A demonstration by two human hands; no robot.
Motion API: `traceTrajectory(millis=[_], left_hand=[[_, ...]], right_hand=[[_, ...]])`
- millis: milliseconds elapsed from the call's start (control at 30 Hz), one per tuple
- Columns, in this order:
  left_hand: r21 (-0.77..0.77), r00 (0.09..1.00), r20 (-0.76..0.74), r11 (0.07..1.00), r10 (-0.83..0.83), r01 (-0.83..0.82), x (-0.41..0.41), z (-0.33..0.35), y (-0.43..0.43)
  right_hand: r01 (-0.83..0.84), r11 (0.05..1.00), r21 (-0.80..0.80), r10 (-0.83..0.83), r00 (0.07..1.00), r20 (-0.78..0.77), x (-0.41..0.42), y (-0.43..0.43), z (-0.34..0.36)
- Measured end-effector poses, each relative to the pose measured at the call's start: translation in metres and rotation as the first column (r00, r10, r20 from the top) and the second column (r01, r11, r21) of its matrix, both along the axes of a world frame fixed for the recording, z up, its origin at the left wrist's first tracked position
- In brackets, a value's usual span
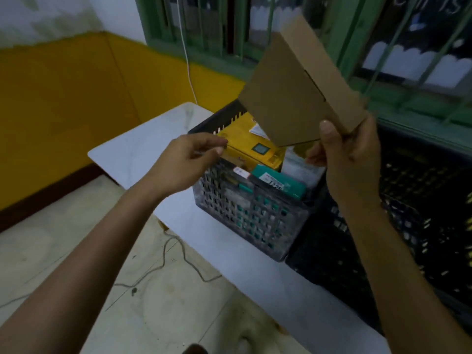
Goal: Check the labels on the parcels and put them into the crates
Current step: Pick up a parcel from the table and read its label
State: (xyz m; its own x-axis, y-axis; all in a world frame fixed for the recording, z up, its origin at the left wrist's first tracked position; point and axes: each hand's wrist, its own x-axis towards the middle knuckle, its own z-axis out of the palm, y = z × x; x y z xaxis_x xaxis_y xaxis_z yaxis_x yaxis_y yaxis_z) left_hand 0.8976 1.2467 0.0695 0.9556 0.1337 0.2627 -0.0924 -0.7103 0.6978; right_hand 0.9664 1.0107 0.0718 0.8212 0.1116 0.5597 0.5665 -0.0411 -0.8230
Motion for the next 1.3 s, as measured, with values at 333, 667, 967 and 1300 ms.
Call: traceTrajectory(millis=[333, 667, 967, 1300], left_hand=[[0.264, 0.767, -0.505, 0.775, -0.396, 0.574, 0.15, -0.046, 0.058], [0.346, 0.692, -0.497, 0.612, -0.524, 0.711, 0.153, -0.068, 0.071], [0.455, 0.775, -0.36, 0.627, -0.52, 0.632, 0.158, -0.068, 0.068], [0.495, 0.964, -0.084, 0.829, -0.254, 0.261, 0.156, -0.042, 0.102]], right_hand=[[-0.123, 0.992, 0.036, 0.126, 0.898, -0.421, 0.059, 0.055, -0.039], [-0.065, 0.996, -0.055, 0.035, 0.902, -0.43, 0.072, 0.075, -0.024], [-0.121, 0.979, -0.161, 0.028, 0.875, -0.484, 0.082, 0.065, -0.016], [-0.32, 0.801, -0.505, -0.039, 0.815, -0.578, 0.096, 0.082, -0.061]])
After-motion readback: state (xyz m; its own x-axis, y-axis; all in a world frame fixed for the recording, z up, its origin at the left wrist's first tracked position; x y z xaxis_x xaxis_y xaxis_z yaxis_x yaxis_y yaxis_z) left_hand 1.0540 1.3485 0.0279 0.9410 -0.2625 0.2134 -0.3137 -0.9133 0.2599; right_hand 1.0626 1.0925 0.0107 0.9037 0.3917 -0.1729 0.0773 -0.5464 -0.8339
